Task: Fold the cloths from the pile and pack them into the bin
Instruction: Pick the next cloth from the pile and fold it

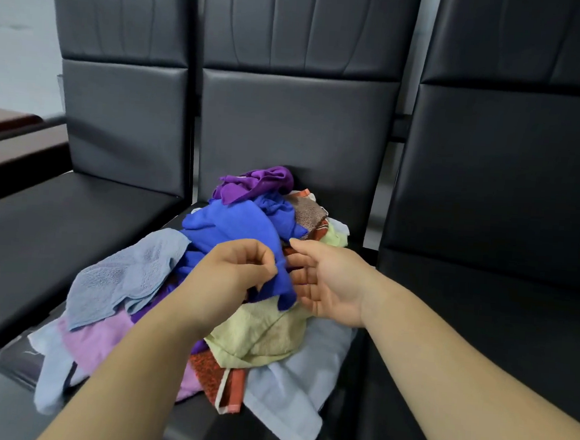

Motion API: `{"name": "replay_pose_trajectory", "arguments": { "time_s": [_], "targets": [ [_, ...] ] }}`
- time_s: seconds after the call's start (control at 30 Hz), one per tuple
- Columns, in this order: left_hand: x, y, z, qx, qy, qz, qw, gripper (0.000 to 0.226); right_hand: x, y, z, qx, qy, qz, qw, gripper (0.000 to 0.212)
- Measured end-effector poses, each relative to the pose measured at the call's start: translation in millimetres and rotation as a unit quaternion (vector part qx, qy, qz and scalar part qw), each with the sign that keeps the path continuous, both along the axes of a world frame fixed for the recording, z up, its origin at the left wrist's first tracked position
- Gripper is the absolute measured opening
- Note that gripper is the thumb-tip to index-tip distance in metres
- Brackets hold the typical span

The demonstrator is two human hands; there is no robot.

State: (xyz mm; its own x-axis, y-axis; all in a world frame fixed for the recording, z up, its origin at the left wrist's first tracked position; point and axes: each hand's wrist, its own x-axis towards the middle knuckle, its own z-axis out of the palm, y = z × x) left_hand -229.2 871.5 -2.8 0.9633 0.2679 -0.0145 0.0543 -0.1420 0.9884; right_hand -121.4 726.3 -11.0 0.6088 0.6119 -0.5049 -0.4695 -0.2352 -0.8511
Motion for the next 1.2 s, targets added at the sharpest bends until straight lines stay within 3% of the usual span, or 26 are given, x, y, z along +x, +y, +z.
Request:
{"name": "replay_pose_trajectory", "arguments": {
  "time_s": [0.2,0.3,0.37,0.47,0.5,0.57,0.63,0.73,0.9,1.1,1.2],
  "targets": [
    [-10,-8,7,-0.029,-0.032,-0.04,0.998,0.003,-10,1,-2,0.038,-0.026,0.011,0.999,0.015],
    [-9,-6,4,-0.019,-0.038,0.043,0.998,0.006,-15,3,5,0.03,-0.124,-0.029,0.991,0.008],
    [-5,-2,0,0.009,-0.017,0.139,0.99,0.012,-12,1,8,0.077,-0.193,-0.09,0.974,0.019],
    [0,1,-6,0.005,0.059,0.2,0.978,0.042,-6,-10,11,0.242,-0.114,-0.133,0.954,0.017],
    [1,0,-7,-0.017,0.079,0.2,0.977,0.051,-7,-16,13,0.281,-0.073,-0.128,0.948,0.024],
    [4,-3,-10,-0.06,0.109,0.18,0.976,0.06,-8,-28,15,0.291,-0.028,-0.109,0.95,0.039],
    [6,-10,-11,-0.099,0.119,0.144,0.977,0.051,-12,-35,18,0.258,-0.02,-0.101,0.961,0.043],
    [11,-27,-10,-0.141,0.069,0.119,0.98,0.012,-19,-48,22,0.182,-0.073,-0.114,0.974,0.031],
    [17,-72,-3,-0.137,0.044,0.042,0.989,0.011,-22,-96,25,0.086,-0.135,-0.181,0.97,0.026],
    [17,-144,4,-0.231,0.195,-0.122,0.945,0.015,-28,-200,22,-0.022,-0.164,-0.236,0.957,0.026],
    [18,-178,2,-0.249,0.221,-0.157,0.93,0.012,-32,-252,9,-0.103,-0.141,-0.258,0.95,0.027]
  ]
}}
